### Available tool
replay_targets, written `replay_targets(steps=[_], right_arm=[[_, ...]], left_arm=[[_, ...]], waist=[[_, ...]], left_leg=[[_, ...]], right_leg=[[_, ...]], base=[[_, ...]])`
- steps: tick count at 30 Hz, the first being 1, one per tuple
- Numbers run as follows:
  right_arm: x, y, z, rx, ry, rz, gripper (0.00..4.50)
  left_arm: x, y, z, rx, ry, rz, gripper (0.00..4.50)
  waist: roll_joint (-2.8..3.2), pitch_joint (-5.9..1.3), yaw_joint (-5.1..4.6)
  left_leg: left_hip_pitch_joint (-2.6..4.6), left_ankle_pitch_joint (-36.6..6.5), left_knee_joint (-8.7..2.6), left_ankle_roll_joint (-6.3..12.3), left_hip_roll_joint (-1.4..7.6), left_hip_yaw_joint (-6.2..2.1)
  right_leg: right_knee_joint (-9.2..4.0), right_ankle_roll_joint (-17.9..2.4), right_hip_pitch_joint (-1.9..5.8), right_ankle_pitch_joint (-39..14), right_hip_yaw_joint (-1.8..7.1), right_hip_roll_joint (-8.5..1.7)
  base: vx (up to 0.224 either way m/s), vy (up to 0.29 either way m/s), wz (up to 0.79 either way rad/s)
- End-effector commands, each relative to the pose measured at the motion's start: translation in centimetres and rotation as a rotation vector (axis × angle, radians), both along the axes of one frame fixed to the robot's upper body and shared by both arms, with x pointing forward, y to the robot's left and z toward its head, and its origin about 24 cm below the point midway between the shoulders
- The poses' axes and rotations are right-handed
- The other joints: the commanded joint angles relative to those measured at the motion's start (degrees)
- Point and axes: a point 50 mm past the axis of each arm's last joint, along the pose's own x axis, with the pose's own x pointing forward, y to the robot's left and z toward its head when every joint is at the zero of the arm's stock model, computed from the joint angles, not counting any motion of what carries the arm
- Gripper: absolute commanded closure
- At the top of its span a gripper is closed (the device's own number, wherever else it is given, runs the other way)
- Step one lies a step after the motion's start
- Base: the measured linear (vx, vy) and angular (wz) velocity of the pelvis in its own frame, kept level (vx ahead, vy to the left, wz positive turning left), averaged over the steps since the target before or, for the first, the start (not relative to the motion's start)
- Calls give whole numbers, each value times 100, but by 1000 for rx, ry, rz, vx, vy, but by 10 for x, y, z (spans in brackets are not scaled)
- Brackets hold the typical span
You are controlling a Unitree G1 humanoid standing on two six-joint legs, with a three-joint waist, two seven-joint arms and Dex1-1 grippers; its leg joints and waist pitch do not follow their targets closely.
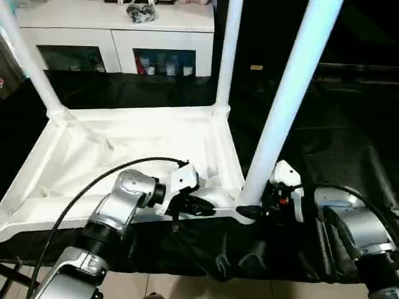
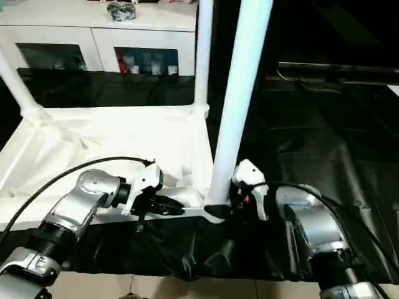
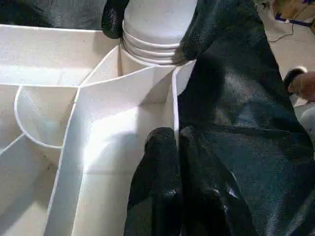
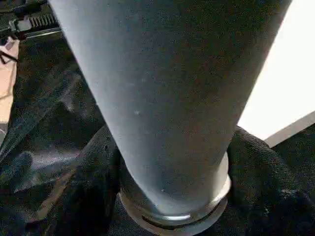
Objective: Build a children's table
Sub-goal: Rotate leg to tighten
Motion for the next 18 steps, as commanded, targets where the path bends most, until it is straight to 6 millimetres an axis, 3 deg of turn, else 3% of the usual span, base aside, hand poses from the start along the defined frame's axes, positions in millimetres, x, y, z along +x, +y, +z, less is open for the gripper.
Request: replay_targets(steps=[1,6,9,12,16,17,18], right_arm=[[-6,37,-6,94,26,57,178],[16,54,-17,97,-18,-263,180],[21,69,-19,116,-23,-358,180],[26,86,-18,134,-35,-467,180],[27,95,-13,196,-21,-457,180],[26,94,-11,193,-38,-436,125],[27,90,-10,179,-53,-420,111]], left_arm=[[2,-28,11,-84,-51,3,450],[15,-45,11,-91,-106,208,450],[15,-57,12,-109,-115,266,450],[10,-73,15,-135,-117,292,450],[7,-81,16,-145,-114,276,450],[6,-82,15,-145,-111,261,450],[5,-82,14,-141,-108,249,450]], waist=[[-107,-342,-22],[-122,-310,-162],[-117,-299,-213],[-122,-298,-239],[-120,-302,-239],[-117,-309,-223],[-85,-310,-233]], left_leg=[[84,-1423,-361,223,180,-79],[120,-1834,-396,-28,145,-119],[126,-1964,-403,-28,133,-140],[116,-2022,-417,-31,133,-151],[120,-2001,-424,-6,140,-145],[118,-1971,-421,16,140,-140],[95,-1929,-428,25,137,-136]], right_leg=[[-383,-1038,210,-1951,198,-303],[-484,-802,175,-2767,167,-319],[-553,-616,163,-3136,149,-320],[-560,-560,147,-3157,151,-319],[-556,-568,134,-2955,167,-304],[-540,-603,141,-2830,176,-308],[-529,-636,152,-2683,182,-296]], base=[[0,0,0],[0,0,0],[0,0,0],[0,0,0],[0,0,0],[0,0,0],[0,0,0]])
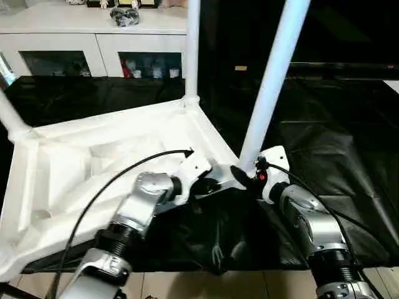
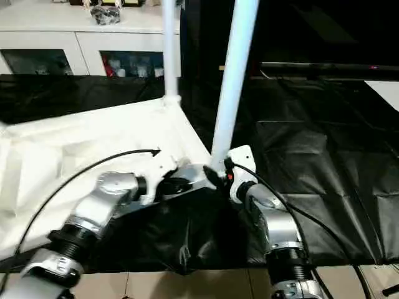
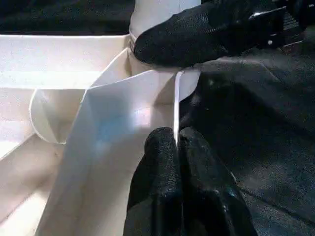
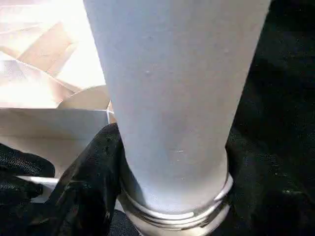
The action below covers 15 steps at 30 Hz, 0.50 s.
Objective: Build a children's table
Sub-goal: Rotate leg to tighten
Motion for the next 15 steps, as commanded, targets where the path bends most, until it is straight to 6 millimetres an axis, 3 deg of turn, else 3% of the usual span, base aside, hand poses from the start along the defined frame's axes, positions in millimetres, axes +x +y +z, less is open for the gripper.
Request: replay_targets(steps=[1,7,9,11,13,15], right_arm=[[-8,56,6,81,-5,271,111],[-10,33,12,-10,-37,383,64],[-11,20,15,-62,-57,466,64],[-13,15,17,-74,-55,522,64],[-13,13,18,-76,-52,544,64],[-18,8,21,-75,-37,631,64]], left_arm=[[-11,-49,17,-134,-38,-153,450],[-12,-35,17,-107,-20,-222,450],[-14,-27,16,-96,-10,-275,450],[-16,-23,16,-95,-1,-300,450],[-16,-22,17,-95,0,-310,450],[-16,-15,17,-86,5,-351,450]], waist=[[-78,-313,-4],[-78,-342,22],[-66,-358,48],[-43,-362,64],[-60,-374,74],[-27,-378,72]], left_leg=[[77,-1923,-426,36,141,-125],[59,-1675,-398,134,152,-100],[86,-1540,-365,192,154,-72],[79,-1405,-353,271,159,-65],[49,-1238,-345,325,160,-71],[45,-1189,-343,351,163,-77]], right_leg=[[-501,-677,156,-2609,179,-291],[-420,-893,207,-1956,199,-282],[-389,-1035,198,-1668,208,-276],[-367,-1130,208,-1458,214,-278],[-325,-1182,249,-1258,200,-266],[-309,-1248,254,-1145,188,-263]], base=[[0,0,0],[0,0,0],[0,0,0],[0,0,0],[0,0,0],[0,0,0]])
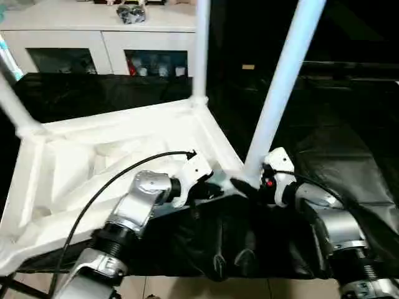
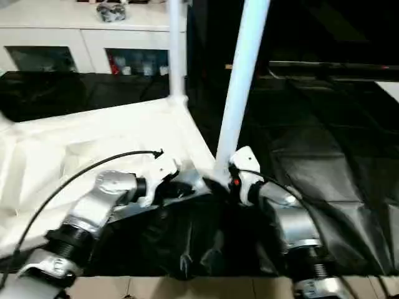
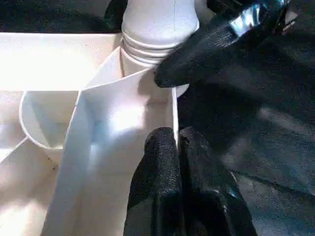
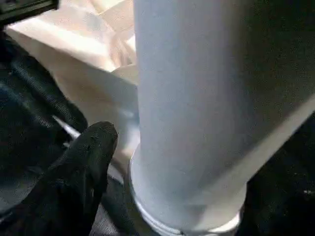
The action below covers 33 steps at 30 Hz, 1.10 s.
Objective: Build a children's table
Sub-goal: Rotate leg to tighten
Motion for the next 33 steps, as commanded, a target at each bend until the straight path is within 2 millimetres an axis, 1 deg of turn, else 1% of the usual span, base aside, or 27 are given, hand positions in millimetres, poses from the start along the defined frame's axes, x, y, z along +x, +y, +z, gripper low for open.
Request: replay_targets(steps=[1,2,3,4,5,7,8,10,11,12,14,16,17,21,22,24,26,28,29,30,31,32,33], right_arm=[[-8,32,9,53,-5,242,64],[-11,30,9,51,7,278,64],[-15,28,9,45,26,331,64],[-15,27,9,45,27,333,78],[-19,26,8,41,42,373,78],[-21,26,7,43,52,396,78],[-22,26,8,47,55,404,111],[-25,26,8,58,67,437,111],[-25,26,8,58,68,442,114],[-26,26,8,58,70,448,127],[-27,25,8,58,73,450,152],[-30,25,7,60,94,476,157],[-32,25,6,62,102,488,167],[-34,26,5,64,108,495,178],[-34,28,4,64,111,496,180],[-34,29,3,65,109,487,181],[-29,34,1,90,97,414,181],[-25,37,-1,107,85,345,181],[-19,41,-3,116,78,267,181],[-15,44,-6,126,72,194,181],[-14,44,-6,126,71,189,181],[-4,50,-11,127,54,41,181],[1,53,-15,118,53,-44,182]], left_arm=[[-9,-24,12,-81,-35,-170,450],[-9,-21,13,-77,-30,-186,450],[-10,-17,13,-71,-23,-213,450],[-10,-17,13,-70,-23,-214,450],[-10,-12,13,-61,-16,-232,450],[-9,-9,13,-50,-10,-241,450],[-9,-8,13,-49,-9,-243,450],[-8,-3,13,-39,-3,-249,450],[-8,-2,13,-35,-2,-250,450],[-8,-2,12,-33,-2,-253,450],[-8,-2,12,-33,0,-256,450],[-10,-2,11,-37,11,-270,450],[-11,-2,10,-39,15,-275,450],[-11,-2,10,-42,17,-273,450],[-11,-2,9,-47,16,-263,450],[-11,-3,9,-52,12,-251,450],[-8,-7,8,-61,-6,-197,450],[-5,-10,9,-69,-16,-153,450],[-2,-14,10,-77,-29,-110,450],[1,-18,11,-79,-40,-68,450],[1,-18,11,-79,-41,-66,450],[4,-26,13,-78,-71,-6,450],[6,-30,14,-78,-83,30,450]], waist=[[-70,-369,16],[-51,-367,16],[-60,-365,26],[-59,-366,36],[-56,-354,51],[-54,-347,81],[-52,-344,96],[-44,-333,107],[-47,-339,107],[-39,-339,105],[-51,-339,104],[-80,-341,109],[-72,-344,120],[-98,-357,126],[-113,-354,123],[-104,-349,127],[-133,-345,122],[-118,-341,112],[-126,-330,86],[-138,-324,66],[-131,-321,51],[-106,-314,33],[-98,-304,5]], left_leg=[[70,-1231,-323,381,162,-72],[68,-1238,-324,390,176,-70],[74,-1276,-325,391,177,-69],[83,-1314,-321,388,176,-63],[87,-1386,-329,373,182,-62],[97,-1479,-337,323,187,-62],[114,-1552,-343,272,192,-61],[128,-1667,-353,213,191,-63],[121,-1686,-362,170,192,-71],[117,-1683,-367,161,194,-76],[116,-1675,-366,150,192,-76],[109,-1611,-363,165,191,-75],[110,-1575,-359,187,194,-75],[90,-1385,-341,253,190,-68],[88,-1376,-340,261,189,-66],[94,-1398,-341,264,190,-67],[90,-1412,-344,251,188,-67],[90,-1444,-349,211,184,-74],[95,-1498,-355,170,174,-74],[91,-1575,-369,107,169,-94],[97,-1607,-376,85,167,-94],[113,-1698,-384,28,173,-103],[115,-1783,-390,-12,163,-104]], right_leg=[[-316,-1255,267,-1144,187,-259],[-304,-1298,258,-1095,189,-259],[-309,-1311,258,-1125,183,-257],[-310,-1314,254,-1165,184,-258],[-327,-1308,248,-1286,188,-269],[-346,-1258,234,-1499,193,-277],[-355,-1237,218,-1618,197,-281],[-382,-1197,207,-1804,199,-285],[-376,-1159,215,-1842,199,-283],[-375,-1161,217,-1827,199,-285],[-377,-1148,218,-1819,198,-286],[-371,-1146,225,-1794,199,-290],[-366,-1147,223,-1785,201,-294],[-338,-1172,231,-1614,199,-292],[-340,-1175,231,-1620,198,-292],[-350,-1152,224,-1729,197,-297],[-356,-1117,223,-1813,199,-300],[-371,-1079,209,-1933,200,-307],[-391,-1045,191,-2057,200,-306],[-407,-976,210,-2248,187,-317],[-419,-952,197,-2326,188,-313],[-437,-909,178,-2456,190,-317],[-447,-902,161,-2534,185,-310]], base=[[0,0,0],[0,0,0],[0,0,0],[0,0,0],[0,0,0],[0,0,0],[0,0,0],[0,0,0],[0,0,0],[0,0,0],[0,0,0],[0,0,0],[0,0,0],[0,0,0],[0,0,0],[0,0,0],[0,0,0],[0,0,0],[0,0,0],[0,0,0],[0,0,0],[0,0,0],[0,0,0]])
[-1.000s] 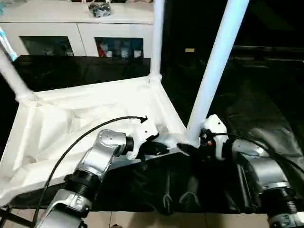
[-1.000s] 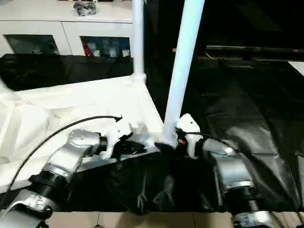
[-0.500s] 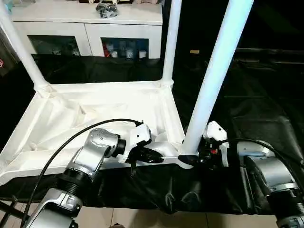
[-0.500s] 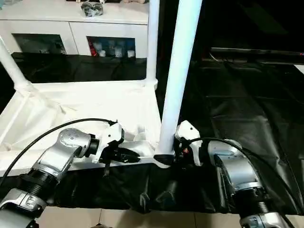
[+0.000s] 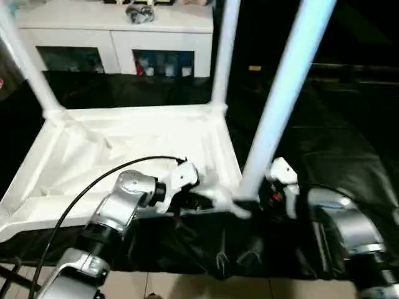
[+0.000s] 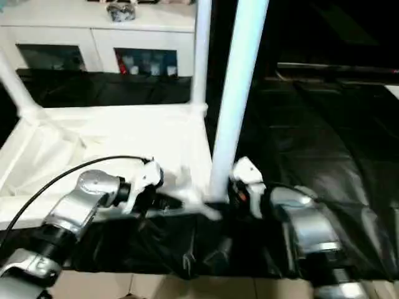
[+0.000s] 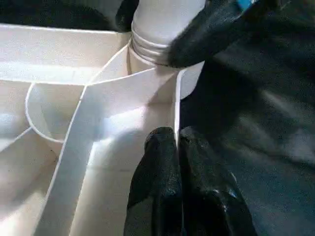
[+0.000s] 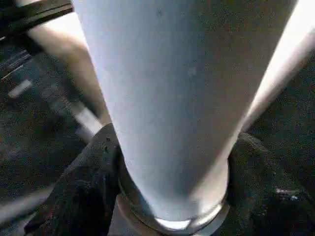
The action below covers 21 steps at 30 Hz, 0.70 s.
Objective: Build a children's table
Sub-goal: Rotate leg to tighten
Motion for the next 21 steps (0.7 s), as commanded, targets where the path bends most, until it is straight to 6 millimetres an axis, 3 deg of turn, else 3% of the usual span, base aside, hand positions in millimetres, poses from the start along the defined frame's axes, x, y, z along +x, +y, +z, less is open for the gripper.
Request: replay_targets(steps=[1,2,3,4,8,9,10,16,21], right_arm=[[2,43,-9,31,20,2,182],[6,46,-10,33,22,-56,182],[8,51,-11,43,28,-103,182],[9,57,-10,65,33,-118,182],[9,79,0,126,-13,-89,182],[9,81,1,125,-25,-82,147],[9,81,2,125,-27,-80,126],[6,65,8,119,-51,-13,66],[-3,41,11,11,-90,168,62]], left_arm=[[2,-44,18,-97,-67,-17,450],[2,-48,19,-106,-65,-5,450],[2,-52,19,-114,-63,13,450],[1,-56,18,-119,-59,17,450],[-4,-67,14,-112,-61,13,450],[-5,-69,14,-114,-59,11,450],[-5,-69,14,-114,-59,11,450],[-7,-64,14,-116,-52,-42,450],[-11,-49,14,-111,-38,-150,450]], waist=[[-68,-316,-61],[-74,-313,-104],[-35,-308,-99],[-47,-308,-113],[-42,-326,-111],[-12,-326,-114],[-20,-331,-111],[-10,-351,-97],[-19,-369,-20]], left_leg=[[80,-1904,-430,-127,142,-150],[91,-1974,-429,-117,137,-148],[98,-2012,-428,-112,132,-153],[102,-2043,-425,-108,128,-143],[107,-1954,-419,-16,131,-128],[91,-1926,-424,-21,130,-126],[97,-1913,-421,-19,132,-122],[86,-1743,-406,74,136,-104],[62,-1415,-366,253,131,-81]], right_leg=[[-465,-804,192,-2734,149,-317],[-492,-756,181,-2780,151,-314],[-503,-746,174,-2795,154,-314],[-515,-740,159,-2799,161,-309],[-501,-782,156,-2469,184,-288],[-487,-817,167,-2324,184,-276],[-480,-836,168,-2253,185,-275],[-426,-1001,199,-1795,199,-268],[-372,-1122,237,-1417,203,-275]], base=[[0,0,0],[0,0,0],[0,0,0],[0,0,0],[0,0,0],[0,0,0],[0,0,0],[0,0,0],[0,0,0]])
